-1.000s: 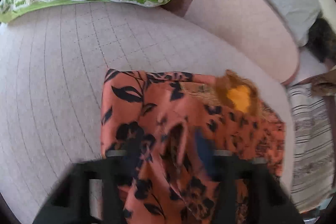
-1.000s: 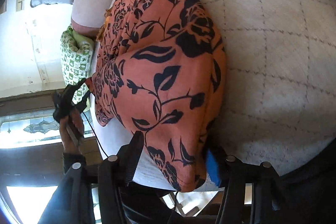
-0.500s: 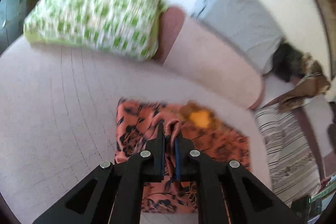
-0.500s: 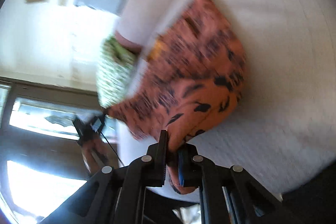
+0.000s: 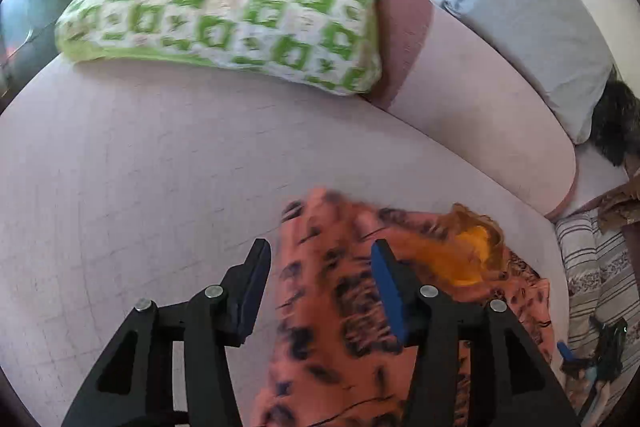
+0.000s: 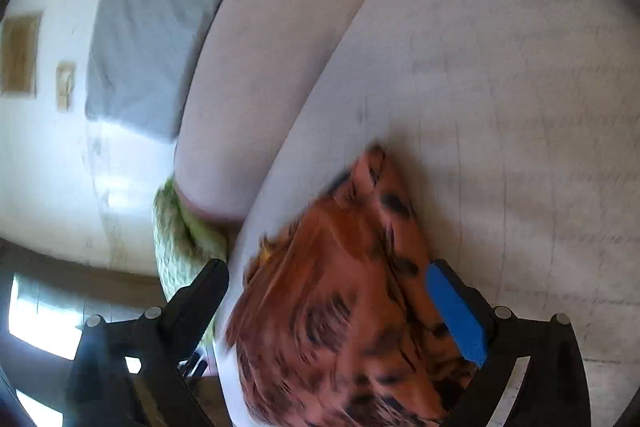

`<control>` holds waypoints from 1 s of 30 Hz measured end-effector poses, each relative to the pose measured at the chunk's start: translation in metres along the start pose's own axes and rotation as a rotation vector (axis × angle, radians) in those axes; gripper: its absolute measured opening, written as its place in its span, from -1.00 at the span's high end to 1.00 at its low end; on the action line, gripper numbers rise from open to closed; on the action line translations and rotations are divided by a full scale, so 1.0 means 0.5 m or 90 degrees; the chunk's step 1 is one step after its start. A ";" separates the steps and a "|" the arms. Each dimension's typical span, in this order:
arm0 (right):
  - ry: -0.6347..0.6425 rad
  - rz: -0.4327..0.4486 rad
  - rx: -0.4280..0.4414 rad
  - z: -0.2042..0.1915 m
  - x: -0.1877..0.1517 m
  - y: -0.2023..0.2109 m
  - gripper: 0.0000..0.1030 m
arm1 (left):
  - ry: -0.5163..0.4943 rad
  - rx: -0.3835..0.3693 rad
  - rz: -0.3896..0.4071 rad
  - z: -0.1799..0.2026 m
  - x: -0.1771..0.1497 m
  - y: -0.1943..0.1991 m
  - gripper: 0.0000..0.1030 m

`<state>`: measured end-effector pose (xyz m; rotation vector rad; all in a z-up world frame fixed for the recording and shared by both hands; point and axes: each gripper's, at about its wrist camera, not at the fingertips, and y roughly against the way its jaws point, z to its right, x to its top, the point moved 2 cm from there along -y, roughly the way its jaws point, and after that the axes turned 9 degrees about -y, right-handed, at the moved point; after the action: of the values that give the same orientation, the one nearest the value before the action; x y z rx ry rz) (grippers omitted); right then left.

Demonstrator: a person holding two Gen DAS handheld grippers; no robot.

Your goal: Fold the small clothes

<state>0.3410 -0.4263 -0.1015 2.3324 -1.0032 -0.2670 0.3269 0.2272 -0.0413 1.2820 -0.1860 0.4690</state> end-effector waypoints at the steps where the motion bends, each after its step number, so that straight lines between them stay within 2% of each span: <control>1: 0.052 0.008 -0.041 0.008 -0.031 0.008 -0.95 | -0.006 0.013 0.009 -0.011 -0.009 0.014 -0.12; 2: 0.086 0.011 -0.074 0.012 -0.047 0.011 -0.95 | -0.011 0.022 0.021 -0.025 -0.023 0.032 -0.21; 3: 0.141 0.008 -0.124 0.019 -0.073 0.016 -0.95 | -0.015 0.026 0.022 -0.034 -0.042 0.047 -0.41; 6: 0.232 -0.003 -0.209 0.031 -0.110 0.016 -0.95 | -0.079 0.005 -0.020 -0.019 -0.103 0.042 -0.48; 7: 0.267 -0.010 -0.231 0.028 -0.123 0.008 -0.95 | -0.093 0.004 -0.032 -0.016 -0.118 0.029 -0.49; 9: 0.302 -0.022 -0.233 0.025 -0.133 -0.004 -0.95 | -0.099 -0.008 -0.082 -0.007 -0.148 -0.019 -0.49; 11: 0.298 -0.069 -0.245 0.023 -0.131 -0.055 -0.95 | -0.081 -0.021 -0.124 0.001 -0.163 -0.071 -0.49; 12: 0.284 -0.087 -0.267 0.033 -0.134 -0.083 -0.94 | -0.100 0.000 -0.110 0.012 -0.165 -0.076 -0.23; 13: 0.300 -0.078 -0.282 0.026 -0.139 -0.097 -0.63 | -0.136 -0.008 -0.115 0.034 -0.163 -0.084 0.59; 14: 0.320 -0.092 -0.291 0.012 -0.149 -0.106 -0.21 | -0.129 -0.032 -0.133 0.047 -0.157 -0.087 0.66; 15: 0.314 -0.109 -0.282 0.005 -0.153 -0.109 0.50 | -0.121 -0.020 -0.134 0.054 -0.148 -0.081 0.68; 16: 0.289 -0.126 -0.265 -0.003 -0.151 -0.107 0.51 | -0.124 -0.022 -0.124 0.063 -0.139 -0.071 0.69; 18: 0.296 -0.120 -0.259 -0.026 -0.151 -0.090 0.54 | -0.115 -0.033 -0.086 0.071 -0.122 -0.020 0.69; 20: 0.288 -0.098 -0.220 -0.054 -0.153 -0.039 0.57 | -0.107 -0.056 -0.055 0.073 -0.126 0.040 0.70; 21: 0.286 -0.093 -0.206 -0.063 -0.158 -0.012 0.61 | -0.104 -0.068 -0.020 0.075 -0.133 0.081 0.71; 24: 0.325 -0.082 -0.183 -0.094 -0.196 0.086 0.62 | -0.117 -0.076 0.007 0.082 -0.196 0.183 0.71; 26: 0.333 -0.083 -0.174 -0.083 -0.237 0.160 0.62 | -0.092 -0.090 -0.006 0.062 -0.269 0.219 0.66; 27: 0.327 -0.093 -0.171 -0.064 -0.260 0.191 0.59 | -0.086 -0.093 -0.028 0.047 -0.321 0.216 0.54; 28: 0.323 -0.111 -0.185 -0.021 -0.293 0.222 0.48 | -0.092 -0.087 -0.063 0.032 -0.372 0.194 0.29; 29: 0.325 -0.122 -0.208 0.019 -0.317 0.236 0.35 | -0.095 -0.076 -0.086 0.027 -0.397 0.173 0.16; 30: 0.323 -0.137 -0.226 0.055 -0.331 0.234 -0.04 | -0.089 -0.047 -0.125 0.004 -0.430 0.140 0.10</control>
<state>0.1445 -0.3840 -0.0627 2.0275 -0.4182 0.0654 0.1049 0.1898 -0.0630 1.2472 -0.1903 0.2027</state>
